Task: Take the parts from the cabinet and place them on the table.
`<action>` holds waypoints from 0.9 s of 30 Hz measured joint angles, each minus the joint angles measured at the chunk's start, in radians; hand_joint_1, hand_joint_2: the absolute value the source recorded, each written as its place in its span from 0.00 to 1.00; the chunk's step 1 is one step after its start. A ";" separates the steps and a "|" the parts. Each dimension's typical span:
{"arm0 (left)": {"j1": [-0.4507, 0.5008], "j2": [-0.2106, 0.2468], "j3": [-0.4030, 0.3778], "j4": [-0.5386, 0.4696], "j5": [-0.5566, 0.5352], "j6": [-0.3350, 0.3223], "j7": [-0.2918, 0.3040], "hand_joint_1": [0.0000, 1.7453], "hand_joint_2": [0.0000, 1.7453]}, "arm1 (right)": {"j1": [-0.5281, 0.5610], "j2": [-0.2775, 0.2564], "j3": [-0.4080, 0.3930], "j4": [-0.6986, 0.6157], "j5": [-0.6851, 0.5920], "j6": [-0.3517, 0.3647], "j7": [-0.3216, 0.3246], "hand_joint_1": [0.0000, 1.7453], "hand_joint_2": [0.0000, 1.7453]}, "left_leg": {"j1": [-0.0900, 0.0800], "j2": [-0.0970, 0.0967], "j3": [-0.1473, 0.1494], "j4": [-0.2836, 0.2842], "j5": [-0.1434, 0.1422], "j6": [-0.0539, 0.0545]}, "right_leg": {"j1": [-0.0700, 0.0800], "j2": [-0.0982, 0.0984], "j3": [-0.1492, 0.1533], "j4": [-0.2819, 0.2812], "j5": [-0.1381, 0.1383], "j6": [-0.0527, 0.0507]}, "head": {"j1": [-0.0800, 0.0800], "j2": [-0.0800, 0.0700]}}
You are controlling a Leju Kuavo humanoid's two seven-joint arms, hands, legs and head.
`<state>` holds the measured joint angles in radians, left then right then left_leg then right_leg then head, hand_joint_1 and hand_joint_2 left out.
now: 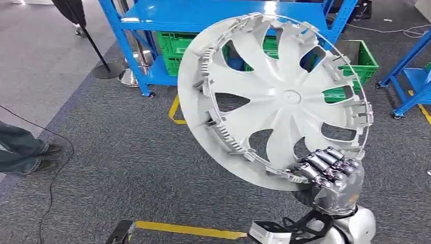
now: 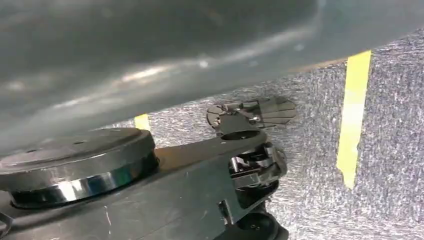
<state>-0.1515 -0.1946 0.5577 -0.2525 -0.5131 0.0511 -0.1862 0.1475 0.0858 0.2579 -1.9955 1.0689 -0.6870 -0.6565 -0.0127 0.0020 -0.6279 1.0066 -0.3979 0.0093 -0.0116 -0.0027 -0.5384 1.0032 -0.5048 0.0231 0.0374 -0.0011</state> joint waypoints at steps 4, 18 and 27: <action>0.000 0.002 0.000 0.000 0.000 0.000 0.000 0.00 0.00 | 0.001 0.000 0.000 0.004 -0.002 0.000 0.003 1.00 1.00 | 0.000 0.000 -0.004 0.006 -0.003 0.005 | 0.000 0.000 -0.001 0.000 0.000 0.002 | 0.000 0.000; 0.003 -0.003 0.000 0.000 0.002 -0.001 -0.003 0.00 0.00 | 0.006 -0.002 0.002 0.009 -0.014 0.000 0.016 1.00 1.00 | 0.013 0.051 -0.009 -0.014 0.013 0.022 | -0.010 -0.011 -0.057 0.130 -0.050 0.042 | 0.003 0.000; 0.008 0.000 0.000 0.000 0.003 0.002 -0.006 0.00 0.00 | 0.002 -0.002 0.005 0.010 -0.019 0.000 0.009 1.00 1.00 | 0.019 0.020 -0.042 0.112 -0.089 -0.033 | -0.008 -0.008 -0.007 0.011 0.005 -0.025 | -0.003 0.000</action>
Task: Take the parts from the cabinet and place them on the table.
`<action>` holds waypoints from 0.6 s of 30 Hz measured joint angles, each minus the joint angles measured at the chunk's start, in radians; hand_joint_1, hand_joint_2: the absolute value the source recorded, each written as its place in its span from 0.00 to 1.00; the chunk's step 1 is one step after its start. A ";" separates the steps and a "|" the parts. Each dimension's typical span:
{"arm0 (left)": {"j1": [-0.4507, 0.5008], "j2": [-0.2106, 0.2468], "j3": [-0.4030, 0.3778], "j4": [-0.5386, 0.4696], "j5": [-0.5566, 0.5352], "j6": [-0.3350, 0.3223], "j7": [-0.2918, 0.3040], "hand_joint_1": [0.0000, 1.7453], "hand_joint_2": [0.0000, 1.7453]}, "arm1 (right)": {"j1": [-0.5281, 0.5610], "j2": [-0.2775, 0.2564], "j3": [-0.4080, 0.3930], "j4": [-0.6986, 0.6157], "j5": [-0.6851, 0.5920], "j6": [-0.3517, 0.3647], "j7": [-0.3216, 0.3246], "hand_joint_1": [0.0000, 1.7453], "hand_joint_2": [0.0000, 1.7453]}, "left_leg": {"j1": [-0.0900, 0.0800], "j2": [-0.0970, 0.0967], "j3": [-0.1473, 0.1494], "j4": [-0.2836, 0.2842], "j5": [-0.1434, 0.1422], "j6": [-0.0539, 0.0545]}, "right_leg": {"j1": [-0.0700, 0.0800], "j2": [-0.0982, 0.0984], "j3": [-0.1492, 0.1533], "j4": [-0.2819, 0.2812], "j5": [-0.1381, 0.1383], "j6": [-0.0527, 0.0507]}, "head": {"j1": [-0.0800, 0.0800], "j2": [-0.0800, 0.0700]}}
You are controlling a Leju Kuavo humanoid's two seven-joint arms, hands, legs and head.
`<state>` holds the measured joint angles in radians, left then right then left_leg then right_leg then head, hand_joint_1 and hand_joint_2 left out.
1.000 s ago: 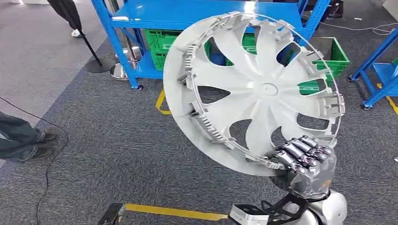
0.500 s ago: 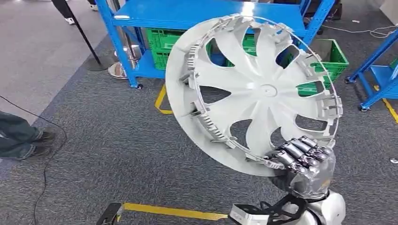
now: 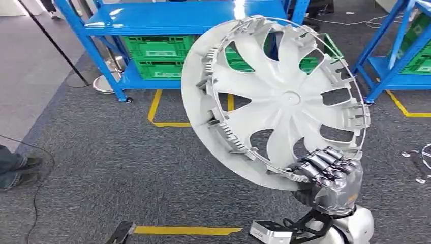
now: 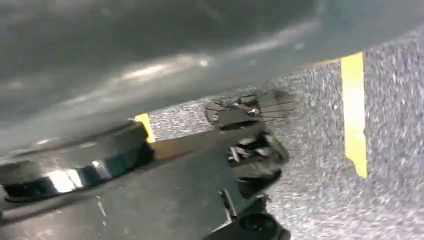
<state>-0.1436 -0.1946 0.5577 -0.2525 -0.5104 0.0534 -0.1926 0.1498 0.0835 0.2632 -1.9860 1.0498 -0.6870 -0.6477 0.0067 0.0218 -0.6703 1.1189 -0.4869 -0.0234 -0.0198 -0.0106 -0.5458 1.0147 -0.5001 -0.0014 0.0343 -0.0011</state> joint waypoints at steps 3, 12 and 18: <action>0.005 0.000 0.000 0.000 0.000 0.000 0.000 0.00 0.00 | 0.000 0.000 0.003 0.001 -0.002 0.000 -0.004 1.00 1.00 | 0.000 -0.014 -0.070 0.206 -0.089 -0.001 | 0.004 0.038 -0.013 0.001 0.008 -0.003 | 0.000 0.000; 0.001 0.004 0.000 0.000 0.006 0.001 0.000 0.00 0.00 | -0.003 0.000 0.009 0.001 -0.005 0.000 -0.008 1.00 1.00 | -0.004 -0.077 0.088 -0.101 0.034 0.049 | 0.000 0.144 -0.035 -0.005 0.027 0.030 | -0.004 0.000; 0.004 0.000 0.000 0.000 0.008 0.001 -0.001 0.00 0.00 | -0.008 -0.002 0.011 0.001 0.002 0.000 -0.006 1.00 1.00 | 0.003 0.011 0.093 -0.137 0.051 0.051 | 0.005 0.019 -0.180 0.283 -0.119 0.050 | 0.006 0.000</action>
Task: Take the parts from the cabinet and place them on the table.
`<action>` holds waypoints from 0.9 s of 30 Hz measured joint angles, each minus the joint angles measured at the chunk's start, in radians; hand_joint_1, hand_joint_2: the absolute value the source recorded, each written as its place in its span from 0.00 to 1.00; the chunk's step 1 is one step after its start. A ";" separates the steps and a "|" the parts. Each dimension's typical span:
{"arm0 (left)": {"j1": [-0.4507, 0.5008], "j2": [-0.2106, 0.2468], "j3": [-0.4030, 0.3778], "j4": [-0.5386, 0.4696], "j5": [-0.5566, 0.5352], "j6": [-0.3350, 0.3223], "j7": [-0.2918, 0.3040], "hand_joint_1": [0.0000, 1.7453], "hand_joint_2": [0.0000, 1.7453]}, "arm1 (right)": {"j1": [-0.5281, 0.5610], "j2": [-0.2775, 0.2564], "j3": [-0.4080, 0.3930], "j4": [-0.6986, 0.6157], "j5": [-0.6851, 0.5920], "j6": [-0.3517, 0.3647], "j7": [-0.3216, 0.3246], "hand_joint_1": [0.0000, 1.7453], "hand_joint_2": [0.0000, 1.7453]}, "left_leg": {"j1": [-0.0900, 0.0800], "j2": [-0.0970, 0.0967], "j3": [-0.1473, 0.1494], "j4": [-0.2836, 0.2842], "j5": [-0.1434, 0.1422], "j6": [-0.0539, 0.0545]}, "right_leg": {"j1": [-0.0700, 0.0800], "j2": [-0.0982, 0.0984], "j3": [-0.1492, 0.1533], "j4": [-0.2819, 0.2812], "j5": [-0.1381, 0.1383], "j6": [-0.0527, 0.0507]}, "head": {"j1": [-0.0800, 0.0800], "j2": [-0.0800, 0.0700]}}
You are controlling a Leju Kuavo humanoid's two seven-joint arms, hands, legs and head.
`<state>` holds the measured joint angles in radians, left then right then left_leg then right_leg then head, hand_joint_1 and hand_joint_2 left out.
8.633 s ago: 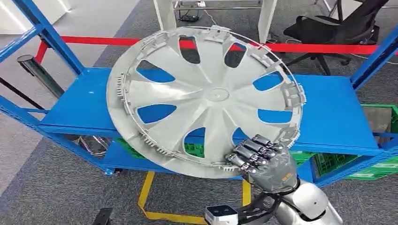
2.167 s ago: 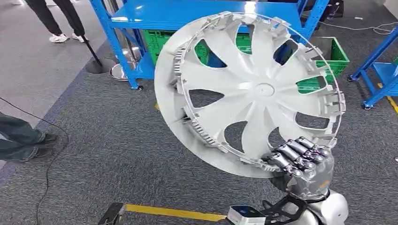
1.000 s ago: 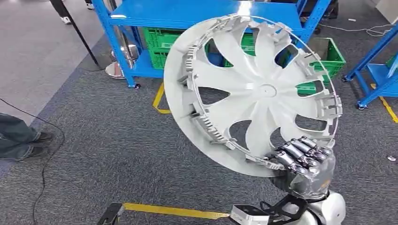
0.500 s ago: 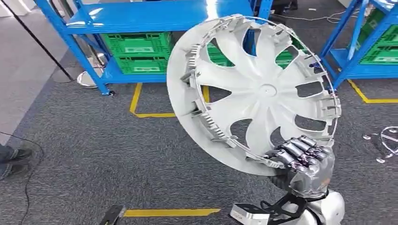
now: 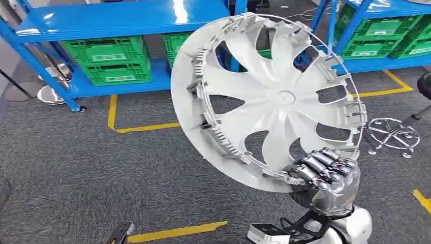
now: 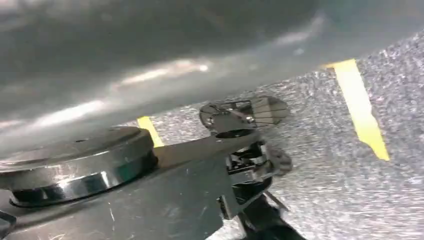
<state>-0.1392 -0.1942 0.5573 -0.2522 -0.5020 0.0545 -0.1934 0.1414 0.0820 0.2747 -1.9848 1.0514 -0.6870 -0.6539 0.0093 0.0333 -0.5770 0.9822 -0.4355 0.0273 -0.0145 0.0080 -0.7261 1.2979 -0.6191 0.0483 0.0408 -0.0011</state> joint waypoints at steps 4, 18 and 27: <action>-0.002 -0.002 0.000 0.000 0.001 -0.002 0.000 0.00 0.00 | 0.001 0.000 0.000 0.002 0.009 0.000 -0.002 1.00 1.00 | 0.001 0.048 -0.003 0.009 -0.004 -0.008 | -0.006 -0.041 0.128 -0.209 0.113 0.007 | 0.000 0.000; 0.004 0.001 0.000 0.000 0.005 -0.004 -0.002 0.00 0.00 | 0.011 0.000 -0.003 -0.006 0.024 0.000 -0.034 1.00 1.00 | 0.000 -0.033 -0.077 0.254 -0.114 -0.039 | 0.006 0.063 0.147 -0.289 0.153 -0.053 | -0.009 0.000; -0.002 0.003 -0.006 0.000 0.006 -0.010 -0.015 0.00 0.00 | 0.021 0.000 -0.012 -0.027 0.025 0.000 -0.042 1.00 1.00 | 0.002 -0.073 0.031 -0.004 -0.023 -0.001 | 0.002 0.049 0.089 -0.249 0.139 -0.011 | -0.010 0.000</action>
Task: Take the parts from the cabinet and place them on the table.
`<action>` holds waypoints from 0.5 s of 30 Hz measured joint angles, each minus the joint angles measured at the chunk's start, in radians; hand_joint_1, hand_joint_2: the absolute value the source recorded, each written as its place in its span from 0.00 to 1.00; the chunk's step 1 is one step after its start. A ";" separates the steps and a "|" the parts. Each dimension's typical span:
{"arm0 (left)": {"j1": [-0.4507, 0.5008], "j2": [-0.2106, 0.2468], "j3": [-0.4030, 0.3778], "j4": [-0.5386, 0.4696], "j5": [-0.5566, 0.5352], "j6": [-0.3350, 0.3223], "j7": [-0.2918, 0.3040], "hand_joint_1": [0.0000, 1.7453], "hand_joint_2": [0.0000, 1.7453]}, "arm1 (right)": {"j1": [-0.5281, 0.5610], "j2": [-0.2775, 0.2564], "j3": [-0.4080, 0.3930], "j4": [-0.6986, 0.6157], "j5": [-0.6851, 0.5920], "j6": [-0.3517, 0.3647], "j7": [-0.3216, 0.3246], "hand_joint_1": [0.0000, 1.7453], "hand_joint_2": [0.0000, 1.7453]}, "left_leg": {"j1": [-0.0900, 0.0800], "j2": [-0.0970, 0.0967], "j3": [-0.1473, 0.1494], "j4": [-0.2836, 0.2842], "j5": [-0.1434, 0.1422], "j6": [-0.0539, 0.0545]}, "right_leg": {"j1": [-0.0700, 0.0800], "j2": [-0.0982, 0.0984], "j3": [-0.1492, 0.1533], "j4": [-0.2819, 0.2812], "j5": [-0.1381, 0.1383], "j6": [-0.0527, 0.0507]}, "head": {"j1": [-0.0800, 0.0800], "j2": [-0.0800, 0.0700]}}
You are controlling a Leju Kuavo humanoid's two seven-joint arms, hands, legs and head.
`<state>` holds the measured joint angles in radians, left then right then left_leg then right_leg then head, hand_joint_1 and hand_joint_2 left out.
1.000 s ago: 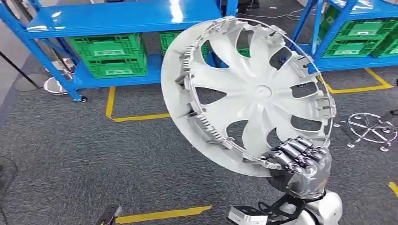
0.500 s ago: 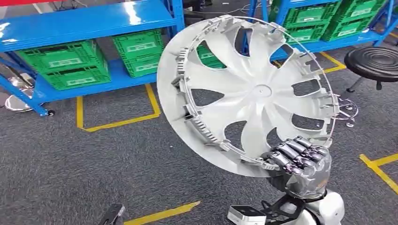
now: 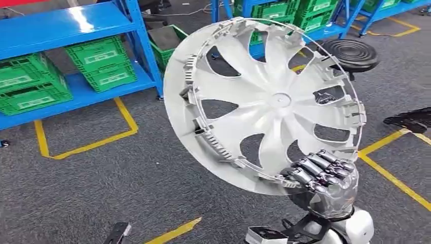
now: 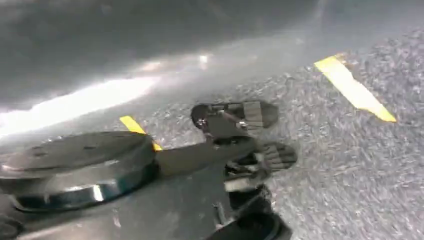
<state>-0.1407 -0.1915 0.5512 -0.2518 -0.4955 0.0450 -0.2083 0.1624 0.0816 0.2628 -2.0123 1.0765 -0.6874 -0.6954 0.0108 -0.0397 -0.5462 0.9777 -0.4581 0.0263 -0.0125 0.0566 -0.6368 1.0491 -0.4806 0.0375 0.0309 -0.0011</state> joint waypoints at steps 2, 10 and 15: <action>0.003 0.000 -0.001 0.000 0.000 0.000 0.000 0.00 0.00 | -0.003 0.000 -0.003 -0.002 0.000 0.000 0.000 1.00 1.00 | -0.003 0.035 -0.002 0.001 0.000 0.001 | -0.001 -0.046 -0.070 0.151 -0.079 0.009 | 0.002 0.000; 0.004 0.000 -0.002 0.000 0.000 0.000 0.000 0.00 0.00 | 0.002 0.000 -0.009 -0.006 0.005 0.000 0.000 1.00 1.00 | -0.014 0.139 -0.006 0.024 -0.015 -0.024 | -0.001 -0.120 0.069 -0.043 0.000 -0.001 | -0.001 0.000; -0.001 -0.002 -0.002 0.000 0.002 0.000 0.000 0.00 0.00 | 0.011 0.000 -0.013 -0.010 0.008 0.000 0.000 1.00 1.00 | -0.004 0.103 -0.012 0.047 -0.044 -0.049 | -0.005 -0.074 0.056 -0.040 0.012 -0.031 | -0.002 0.000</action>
<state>-0.1413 -0.1930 0.5493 -0.2518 -0.4940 0.0446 -0.2079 0.1735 0.0820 0.2495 -2.0218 1.0849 -0.6874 -0.6954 0.0064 0.0631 -0.5578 1.0246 -0.5025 -0.0227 -0.0171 -0.0177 -0.5809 1.0088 -0.4685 0.0064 0.0290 -0.0011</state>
